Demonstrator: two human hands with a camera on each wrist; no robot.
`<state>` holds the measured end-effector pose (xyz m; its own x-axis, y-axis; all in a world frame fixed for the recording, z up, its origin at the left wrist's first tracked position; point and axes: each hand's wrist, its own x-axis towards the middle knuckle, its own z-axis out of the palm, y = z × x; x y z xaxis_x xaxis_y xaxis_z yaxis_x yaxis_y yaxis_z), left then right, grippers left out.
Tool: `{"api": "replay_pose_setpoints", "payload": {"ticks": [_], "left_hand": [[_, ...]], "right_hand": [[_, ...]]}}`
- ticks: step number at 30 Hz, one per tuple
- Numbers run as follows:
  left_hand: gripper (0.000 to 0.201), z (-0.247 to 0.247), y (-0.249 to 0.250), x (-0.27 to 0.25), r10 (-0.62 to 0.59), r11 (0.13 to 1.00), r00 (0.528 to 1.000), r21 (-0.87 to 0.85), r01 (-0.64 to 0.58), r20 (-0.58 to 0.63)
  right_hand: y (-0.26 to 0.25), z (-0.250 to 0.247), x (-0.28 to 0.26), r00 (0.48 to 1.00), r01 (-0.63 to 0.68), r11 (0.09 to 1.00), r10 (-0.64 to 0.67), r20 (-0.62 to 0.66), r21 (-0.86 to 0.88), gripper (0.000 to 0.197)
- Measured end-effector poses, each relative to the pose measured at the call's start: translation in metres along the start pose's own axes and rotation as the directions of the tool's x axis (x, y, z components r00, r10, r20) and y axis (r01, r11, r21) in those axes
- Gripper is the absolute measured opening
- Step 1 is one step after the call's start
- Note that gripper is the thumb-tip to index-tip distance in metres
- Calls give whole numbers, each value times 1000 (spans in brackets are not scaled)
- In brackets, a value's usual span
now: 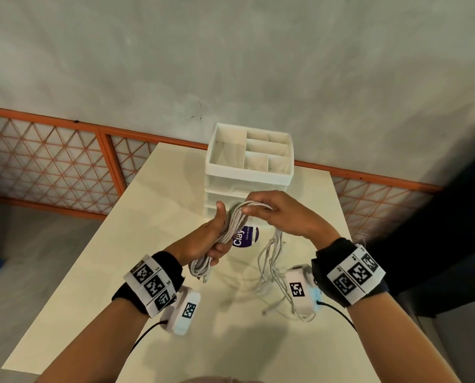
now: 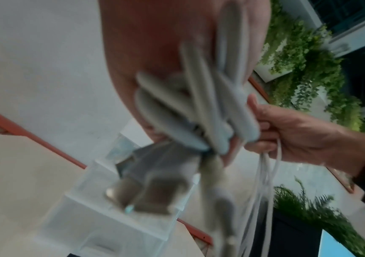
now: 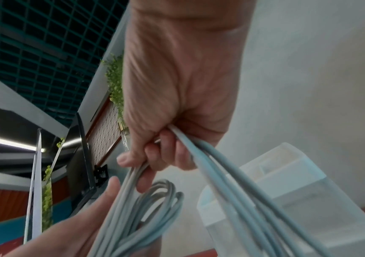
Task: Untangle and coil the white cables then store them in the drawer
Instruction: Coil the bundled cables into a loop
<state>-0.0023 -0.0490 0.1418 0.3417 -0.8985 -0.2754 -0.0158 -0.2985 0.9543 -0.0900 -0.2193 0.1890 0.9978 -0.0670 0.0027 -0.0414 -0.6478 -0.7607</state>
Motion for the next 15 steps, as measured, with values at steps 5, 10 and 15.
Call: {"api": "replay_pose_setpoints", "payload": {"ticks": [5,10,15], "left_hand": [[40,10,0,4,13,996,1000,87,-13,2],[40,13,-3,7,38,997,998,74,-34,-51],[40,4,5,4,108,994,985,16,-106,-136]], "right_hand": [[-10,1,6,995,57,988,-44,-93,142,12],[-3,3,6,989,24,983,4,-151,182,21],[12,-5,6,983,-79,959,120,-140,273,27]]}}
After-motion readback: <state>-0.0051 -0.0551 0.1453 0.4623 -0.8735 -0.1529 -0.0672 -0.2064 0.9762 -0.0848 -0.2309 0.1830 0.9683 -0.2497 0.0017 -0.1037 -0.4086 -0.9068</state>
